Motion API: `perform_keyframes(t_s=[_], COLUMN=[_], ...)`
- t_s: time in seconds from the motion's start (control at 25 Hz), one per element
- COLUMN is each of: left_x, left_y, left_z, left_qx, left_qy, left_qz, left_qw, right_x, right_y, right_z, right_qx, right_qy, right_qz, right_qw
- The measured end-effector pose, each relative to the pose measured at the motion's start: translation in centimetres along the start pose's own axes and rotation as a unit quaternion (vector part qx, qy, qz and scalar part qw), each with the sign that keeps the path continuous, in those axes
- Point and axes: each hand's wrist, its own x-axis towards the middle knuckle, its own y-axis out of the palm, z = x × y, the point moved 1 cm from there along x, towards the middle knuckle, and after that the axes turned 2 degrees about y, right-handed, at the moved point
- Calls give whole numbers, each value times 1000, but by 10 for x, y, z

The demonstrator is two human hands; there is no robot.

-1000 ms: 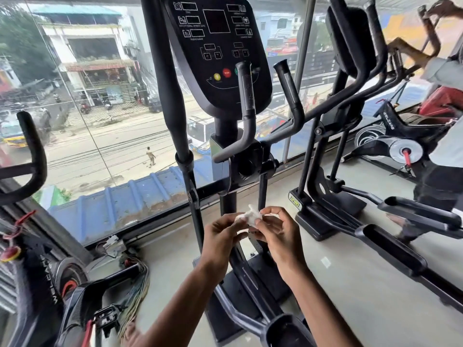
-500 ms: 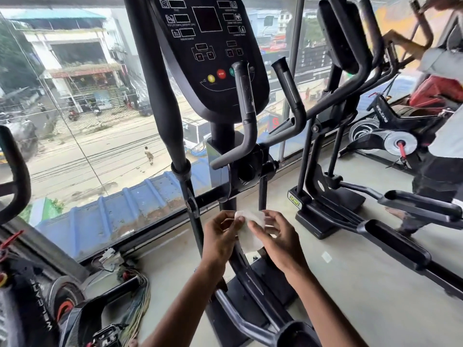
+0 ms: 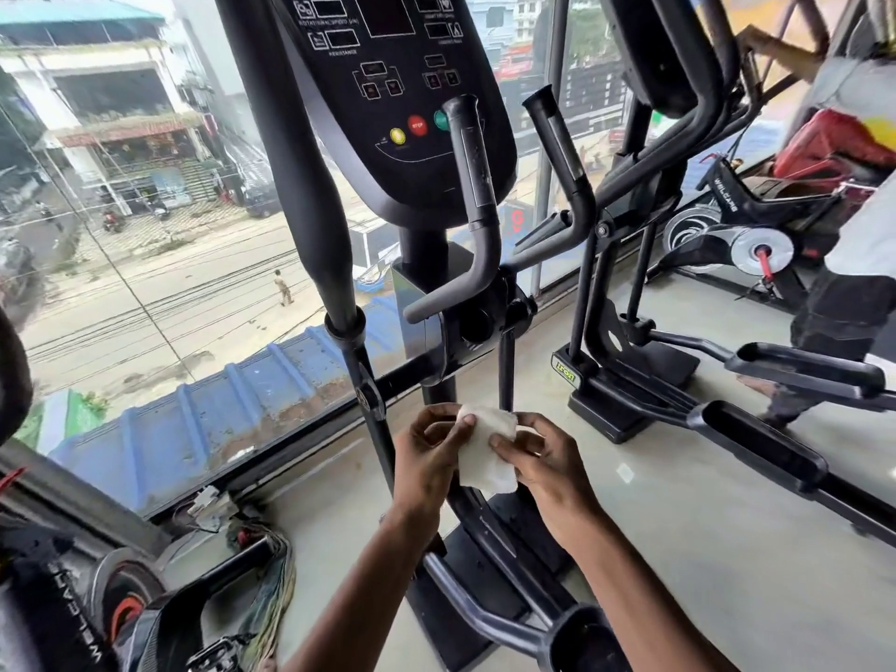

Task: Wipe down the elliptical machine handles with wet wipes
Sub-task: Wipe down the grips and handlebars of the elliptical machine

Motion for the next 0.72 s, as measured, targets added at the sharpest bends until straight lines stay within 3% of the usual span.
perform_keyframes(t_s=[0.16, 0.36, 0.6, 0.72], left_x=[5, 10, 20, 23], left_y=[2, 21, 53, 64], left_z=[6, 4, 7, 9], left_qx=[24, -128, -126, -167], left_qy=[-108, -39, -9, 11], left_qz=[58, 89, 25, -21], left_qw=[992, 987, 992, 986], right_x=[7, 17, 24, 29], right_y=[-7, -22, -39, -48], right_z=[3, 14, 32, 37], right_qx=[-20, 80, 14, 47], right_qy=[-23, 11, 5, 1], right_qz=[-37, 3, 31, 48], right_qw=[999, 997, 999, 998])
